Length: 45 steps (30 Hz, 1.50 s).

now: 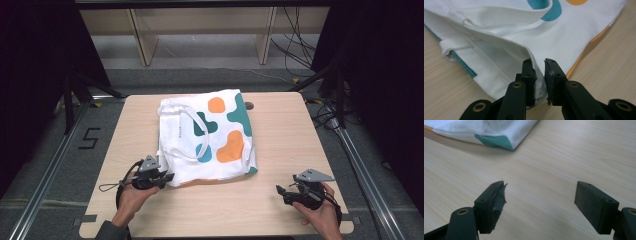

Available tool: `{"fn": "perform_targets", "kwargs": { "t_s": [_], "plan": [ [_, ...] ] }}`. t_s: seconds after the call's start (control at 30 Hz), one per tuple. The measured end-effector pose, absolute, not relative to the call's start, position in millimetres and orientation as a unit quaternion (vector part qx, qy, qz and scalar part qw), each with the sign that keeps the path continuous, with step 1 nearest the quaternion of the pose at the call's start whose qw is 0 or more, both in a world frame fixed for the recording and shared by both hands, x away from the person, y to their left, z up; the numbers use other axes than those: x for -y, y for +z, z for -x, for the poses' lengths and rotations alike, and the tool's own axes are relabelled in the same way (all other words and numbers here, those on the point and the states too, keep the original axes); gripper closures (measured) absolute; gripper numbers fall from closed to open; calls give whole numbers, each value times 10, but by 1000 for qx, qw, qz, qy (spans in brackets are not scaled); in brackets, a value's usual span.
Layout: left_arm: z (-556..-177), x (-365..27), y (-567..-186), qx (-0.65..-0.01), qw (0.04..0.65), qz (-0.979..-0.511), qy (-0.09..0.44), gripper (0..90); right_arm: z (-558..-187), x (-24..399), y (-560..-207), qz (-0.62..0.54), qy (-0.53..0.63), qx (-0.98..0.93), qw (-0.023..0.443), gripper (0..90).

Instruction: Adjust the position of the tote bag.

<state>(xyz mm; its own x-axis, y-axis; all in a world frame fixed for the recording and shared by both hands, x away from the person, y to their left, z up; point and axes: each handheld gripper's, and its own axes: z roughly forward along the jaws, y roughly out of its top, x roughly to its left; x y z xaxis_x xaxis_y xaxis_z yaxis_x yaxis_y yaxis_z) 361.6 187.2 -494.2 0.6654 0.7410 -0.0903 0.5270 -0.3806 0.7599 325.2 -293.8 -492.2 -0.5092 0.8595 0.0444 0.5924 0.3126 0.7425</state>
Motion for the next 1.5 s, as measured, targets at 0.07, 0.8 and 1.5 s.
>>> {"fn": "perform_targets", "kwargs": {
  "t_s": [0.07,0.8,1.5],
  "plan": [
    [-3562,-1808,-4939,-379,405,-823,125,783,-3253,2940,-4926,-458,363,-790,185,258],
    [-3305,-1099,-4955,-308,407,-853,109,778,-3288,2948,-4935,-447,365,-792,201,264],
    [-3234,-52,-4974,-269,434,-854,95,765,-3294,3045,-4889,-473,367,-774,205,267]
  ]
}}
